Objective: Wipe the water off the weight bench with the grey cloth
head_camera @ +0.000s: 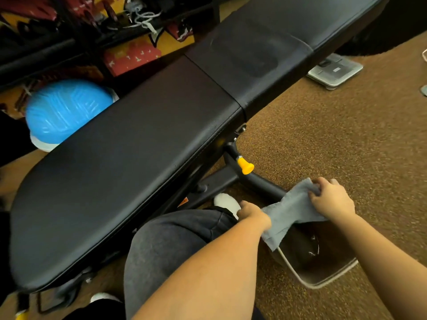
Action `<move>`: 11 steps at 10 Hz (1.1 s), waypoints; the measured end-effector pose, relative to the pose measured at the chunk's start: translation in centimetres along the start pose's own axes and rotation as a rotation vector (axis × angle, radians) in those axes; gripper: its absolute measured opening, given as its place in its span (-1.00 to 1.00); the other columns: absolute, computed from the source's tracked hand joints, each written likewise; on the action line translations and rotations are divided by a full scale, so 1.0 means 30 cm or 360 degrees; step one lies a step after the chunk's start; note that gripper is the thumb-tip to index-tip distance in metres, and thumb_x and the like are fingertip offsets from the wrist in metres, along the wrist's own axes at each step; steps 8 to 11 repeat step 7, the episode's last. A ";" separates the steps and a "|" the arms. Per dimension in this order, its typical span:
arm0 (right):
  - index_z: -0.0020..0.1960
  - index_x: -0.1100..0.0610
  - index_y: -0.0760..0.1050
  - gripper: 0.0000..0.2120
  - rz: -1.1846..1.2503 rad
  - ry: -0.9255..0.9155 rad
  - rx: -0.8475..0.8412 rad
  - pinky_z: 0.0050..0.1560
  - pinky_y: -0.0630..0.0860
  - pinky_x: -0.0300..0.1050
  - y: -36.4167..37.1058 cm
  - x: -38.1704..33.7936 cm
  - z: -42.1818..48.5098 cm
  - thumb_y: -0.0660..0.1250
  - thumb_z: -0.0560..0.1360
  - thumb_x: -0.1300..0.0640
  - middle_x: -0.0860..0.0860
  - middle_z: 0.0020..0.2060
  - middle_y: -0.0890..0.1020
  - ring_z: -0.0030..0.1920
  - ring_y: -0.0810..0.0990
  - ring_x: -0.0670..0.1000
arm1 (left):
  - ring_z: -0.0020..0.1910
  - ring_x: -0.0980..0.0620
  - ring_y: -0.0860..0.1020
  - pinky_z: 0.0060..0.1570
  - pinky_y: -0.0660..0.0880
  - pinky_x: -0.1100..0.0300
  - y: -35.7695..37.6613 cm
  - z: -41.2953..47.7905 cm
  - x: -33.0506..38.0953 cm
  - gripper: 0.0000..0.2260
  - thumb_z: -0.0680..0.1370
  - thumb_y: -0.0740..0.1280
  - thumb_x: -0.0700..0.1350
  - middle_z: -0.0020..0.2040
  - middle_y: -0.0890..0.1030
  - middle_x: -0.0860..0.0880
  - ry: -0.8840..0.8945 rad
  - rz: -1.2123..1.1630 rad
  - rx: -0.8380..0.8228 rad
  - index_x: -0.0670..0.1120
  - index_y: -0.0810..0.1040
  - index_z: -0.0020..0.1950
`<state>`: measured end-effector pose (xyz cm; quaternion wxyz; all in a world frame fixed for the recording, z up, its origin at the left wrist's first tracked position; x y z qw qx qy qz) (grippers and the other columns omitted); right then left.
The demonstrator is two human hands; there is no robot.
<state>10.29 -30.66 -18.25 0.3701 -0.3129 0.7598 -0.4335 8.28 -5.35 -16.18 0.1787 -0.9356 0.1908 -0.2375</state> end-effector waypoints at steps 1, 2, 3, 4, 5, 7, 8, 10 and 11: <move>0.48 0.02 0.35 -0.49 -0.0110 0.0020 0.0193 0.22 0.43 0.28 -0.021 -0.025 -0.025 0.32 0.55 0.03 0.21 0.30 0.45 0.32 0.40 0.31 | 0.37 -0.25 0.45 0.24 0.49 -0.07 -0.006 -0.036 0.072 -0.46 0.61 0.31 -0.11 0.44 0.40 -0.22 0.0422 0.0864 -0.0047 -0.16 0.23 0.55; 0.45 0.05 0.37 -0.55 -0.0196 -0.0056 0.0311 0.20 0.44 0.26 -0.031 -0.081 -0.061 0.31 0.58 0.03 0.20 0.27 0.49 0.30 0.43 0.30 | 0.18 -0.25 0.57 0.04 0.52 -0.04 -0.045 -0.169 0.150 -0.62 0.63 0.25 0.02 0.25 0.56 -0.24 0.0808 0.1029 -0.0221 -0.19 0.51 0.34; 0.36 0.04 0.51 -0.66 -0.0257 -0.0154 0.0165 0.14 0.50 0.15 0.016 -0.089 -0.063 0.33 0.59 0.11 0.14 0.18 0.55 0.24 0.51 0.24 | 0.03 -0.11 0.59 -0.05 0.47 0.03 -0.160 -0.297 0.168 -0.73 0.64 0.24 0.08 0.03 0.63 -0.11 0.1090 0.0640 -0.0360 -0.08 0.59 0.14; 0.29 0.07 0.61 -0.69 -0.0212 -0.0257 0.0140 0.10 0.57 0.11 0.034 -0.076 -0.040 0.35 0.57 0.23 0.08 0.10 0.56 0.18 0.56 0.20 | -0.11 0.09 0.54 -0.13 0.44 0.17 -0.293 -0.353 0.121 -0.78 0.63 0.25 0.07 -0.02 0.63 0.05 0.1272 0.0505 -0.0344 0.04 0.60 0.17; 0.29 0.08 0.61 -0.69 -0.0233 -0.0252 0.0242 0.14 0.55 0.15 -0.019 -0.080 -0.012 0.26 0.60 0.25 0.11 0.12 0.58 0.19 0.56 0.23 | -0.10 0.13 0.55 -0.06 0.49 0.16 -0.366 -0.343 0.074 -0.80 0.62 0.24 0.06 -0.05 0.63 0.10 0.1269 0.0491 -0.0249 0.07 0.62 0.10; 0.47 -0.06 0.43 -0.60 -0.0375 -0.0145 0.0150 0.27 0.42 0.29 -0.025 -0.090 0.037 0.22 0.64 0.13 0.17 0.29 0.47 0.35 0.39 0.28 | 0.05 0.02 0.59 0.15 0.54 0.03 -0.382 -0.352 0.070 -0.80 0.63 0.23 0.02 0.03 0.64 0.01 0.1281 0.0535 -0.0102 0.00 0.61 0.09; 0.47 -0.06 0.43 -0.60 -0.0375 -0.0145 0.0150 0.27 0.42 0.29 -0.025 -0.090 0.037 0.22 0.64 0.13 0.17 0.29 0.47 0.35 0.39 0.28 | 0.05 0.02 0.59 0.15 0.54 0.03 -0.382 -0.352 0.070 -0.80 0.63 0.23 0.02 0.03 0.64 0.01 0.1281 0.0535 -0.0102 0.00 0.61 0.09; 0.47 -0.06 0.43 -0.60 -0.0375 -0.0145 0.0150 0.27 0.42 0.29 -0.025 -0.090 0.037 0.22 0.64 0.13 0.17 0.29 0.47 0.35 0.39 0.28 | 0.05 0.02 0.59 0.15 0.54 0.03 -0.382 -0.352 0.070 -0.80 0.63 0.23 0.02 0.03 0.64 0.01 0.1281 0.0535 -0.0102 0.00 0.61 0.09; 0.47 -0.06 0.43 -0.60 -0.0375 -0.0145 0.0150 0.27 0.42 0.29 -0.025 -0.090 0.037 0.22 0.64 0.13 0.17 0.29 0.47 0.35 0.39 0.28 | 0.05 0.02 0.59 0.15 0.54 0.03 -0.382 -0.352 0.070 -0.80 0.63 0.23 0.02 0.03 0.64 0.01 0.1281 0.0535 -0.0102 0.00 0.61 0.09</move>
Point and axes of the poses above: each hand's wrist, its own z-axis towards the middle knuckle, its own y-axis out of the palm, x = y × z, the point moved 7 cm from there along z, towards the middle knuckle
